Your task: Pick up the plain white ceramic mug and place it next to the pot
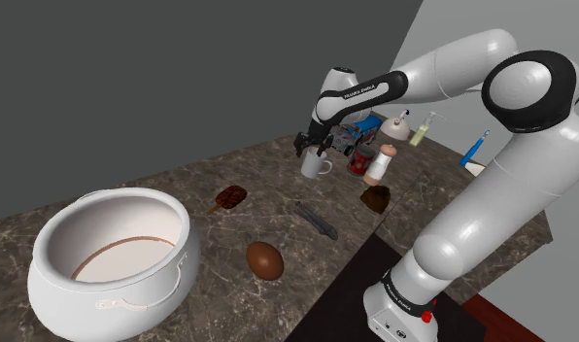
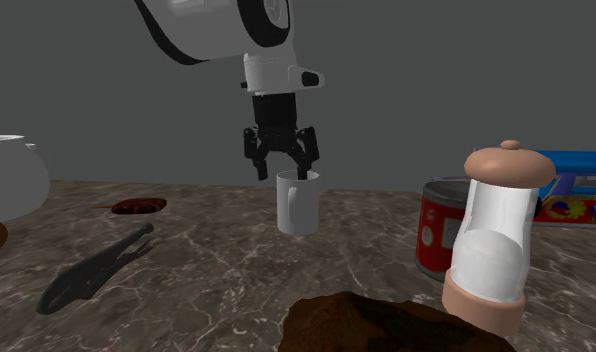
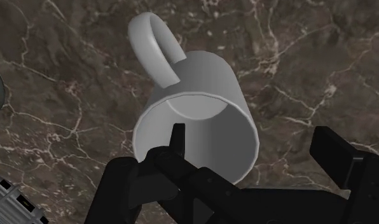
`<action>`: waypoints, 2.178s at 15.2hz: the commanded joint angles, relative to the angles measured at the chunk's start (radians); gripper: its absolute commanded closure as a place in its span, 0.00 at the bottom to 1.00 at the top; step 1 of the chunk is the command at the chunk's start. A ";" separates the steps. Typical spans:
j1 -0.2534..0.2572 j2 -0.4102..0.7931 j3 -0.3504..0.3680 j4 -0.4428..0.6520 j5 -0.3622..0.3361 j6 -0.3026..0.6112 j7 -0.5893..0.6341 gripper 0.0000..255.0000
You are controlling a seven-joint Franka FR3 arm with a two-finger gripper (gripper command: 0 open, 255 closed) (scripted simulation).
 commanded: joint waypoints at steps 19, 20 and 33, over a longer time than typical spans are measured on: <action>0.001 -0.051 0.001 0.044 0.002 -0.095 -0.004 1.00; 0.001 -0.058 0.001 0.051 0.003 -0.108 -0.005 1.00; 0.003 -0.122 0.003 0.162 0.006 -0.284 -0.013 1.00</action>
